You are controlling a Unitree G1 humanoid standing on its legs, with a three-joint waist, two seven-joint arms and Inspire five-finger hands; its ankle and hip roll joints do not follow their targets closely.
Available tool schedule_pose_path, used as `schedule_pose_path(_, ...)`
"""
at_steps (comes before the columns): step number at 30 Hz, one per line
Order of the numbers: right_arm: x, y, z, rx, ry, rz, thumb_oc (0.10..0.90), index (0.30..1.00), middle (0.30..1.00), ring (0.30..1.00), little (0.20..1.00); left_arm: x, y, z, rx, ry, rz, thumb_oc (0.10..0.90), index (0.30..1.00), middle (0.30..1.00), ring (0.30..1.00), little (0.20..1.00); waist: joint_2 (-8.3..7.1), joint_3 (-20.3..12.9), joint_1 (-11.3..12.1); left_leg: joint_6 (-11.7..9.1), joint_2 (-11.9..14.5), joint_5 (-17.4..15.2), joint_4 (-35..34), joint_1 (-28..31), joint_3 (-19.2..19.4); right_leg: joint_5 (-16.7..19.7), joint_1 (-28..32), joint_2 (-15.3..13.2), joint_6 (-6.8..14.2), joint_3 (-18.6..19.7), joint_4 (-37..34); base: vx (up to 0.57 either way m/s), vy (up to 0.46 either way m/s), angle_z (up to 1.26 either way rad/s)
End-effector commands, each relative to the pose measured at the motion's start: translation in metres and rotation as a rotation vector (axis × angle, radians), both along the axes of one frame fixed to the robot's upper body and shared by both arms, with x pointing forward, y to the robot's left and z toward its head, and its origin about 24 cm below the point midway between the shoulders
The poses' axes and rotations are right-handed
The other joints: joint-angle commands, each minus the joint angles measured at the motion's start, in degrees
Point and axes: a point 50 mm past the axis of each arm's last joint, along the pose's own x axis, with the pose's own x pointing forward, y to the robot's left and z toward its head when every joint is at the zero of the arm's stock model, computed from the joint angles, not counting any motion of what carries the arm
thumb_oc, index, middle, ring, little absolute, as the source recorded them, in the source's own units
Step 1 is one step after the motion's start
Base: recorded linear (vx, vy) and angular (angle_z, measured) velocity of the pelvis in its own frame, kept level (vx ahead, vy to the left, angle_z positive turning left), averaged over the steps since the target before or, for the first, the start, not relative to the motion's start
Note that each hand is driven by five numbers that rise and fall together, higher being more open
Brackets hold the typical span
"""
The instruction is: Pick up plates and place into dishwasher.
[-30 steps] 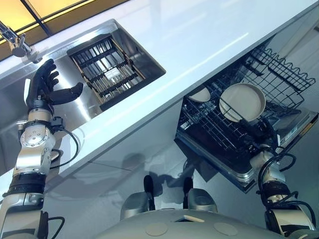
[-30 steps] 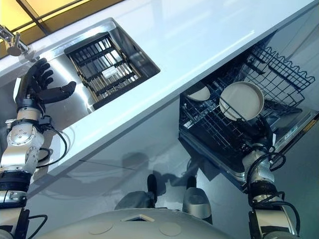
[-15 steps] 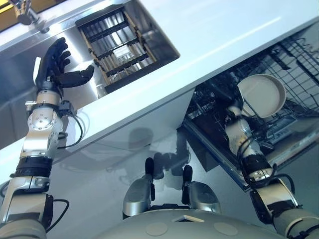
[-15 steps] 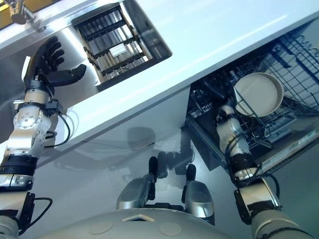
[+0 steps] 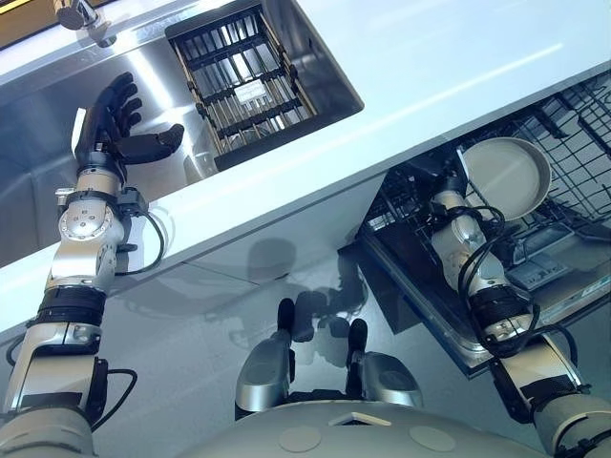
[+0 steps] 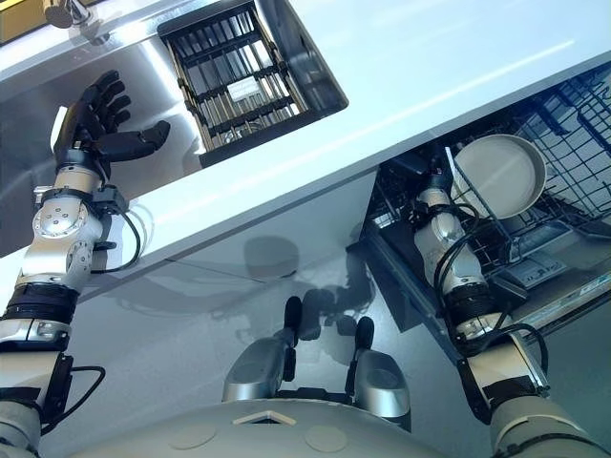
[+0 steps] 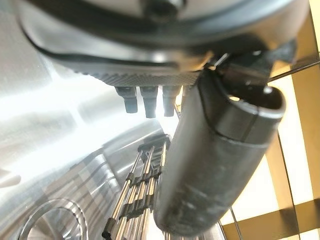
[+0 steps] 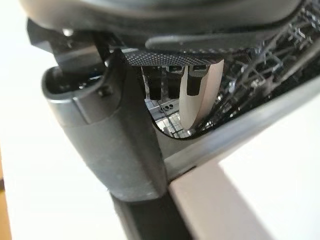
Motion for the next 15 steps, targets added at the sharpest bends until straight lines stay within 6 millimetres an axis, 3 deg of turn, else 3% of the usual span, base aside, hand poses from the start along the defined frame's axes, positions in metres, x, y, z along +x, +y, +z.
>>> schedule_pose_path(1,0.008,0.053,0.137,-0.158,-0.576,0.209,0.8,0.9,0.9,0.9,0.9,-0.01,-0.003,0.026,0.061,-0.161,-0.032,0.8,0.9,0.9,0.9,0.9,-3.31,-9.14,1.67,2.26,-5.38,-8.91,5.82,0.73,3.1,-5.9,-4.8,2.22,1.71,3.38,9.73,0.02,0.029,-0.03)
schedule_pose_path(6,-0.016,0.01,0.081,-0.262,-0.371,0.16,0.8,0.9,0.9,0.9,0.9,-0.027,0.004,0.015,0.06,-0.152,0.009,0.8,0.9,0.9,0.9,0.9,-3.84,-9.8,-0.8,2.65,-5.23,-9.3,4.58,2.61,4.26,-5.92,-4.13,2.31,2.32,4.45,9.65,0.0,0.044,-0.01)
schedule_pose_path(12,-0.061,-0.052,0.04,-0.231,-0.276,-0.026,0.8,0.9,0.9,0.9,0.9,-0.051,0.024,0.002,0.046,-0.15,0.103,0.8,0.9,0.9,0.9,0.9,-3.94,-9.99,-4.46,3.3,-4.98,-9.9,3.0,4.6,6.58,-6.52,-4.27,2.16,3.42,5.4,10.74,-0.03,0.038,-0.14)
schedule_pose_path(15,-0.074,-0.067,0.03,-0.22,-0.253,-0.087,0.8,0.9,0.9,0.9,0.9,-0.057,0.029,0.001,0.048,-0.148,0.125,0.8,0.9,0.9,0.9,0.9,-3.83,-10.0,-5.44,3.45,-4.96,-10.12,2.71,5.09,7.26,-6.72,-4.35,2.03,3.68,5.58,11.1,-0.02,0.022,-0.17)
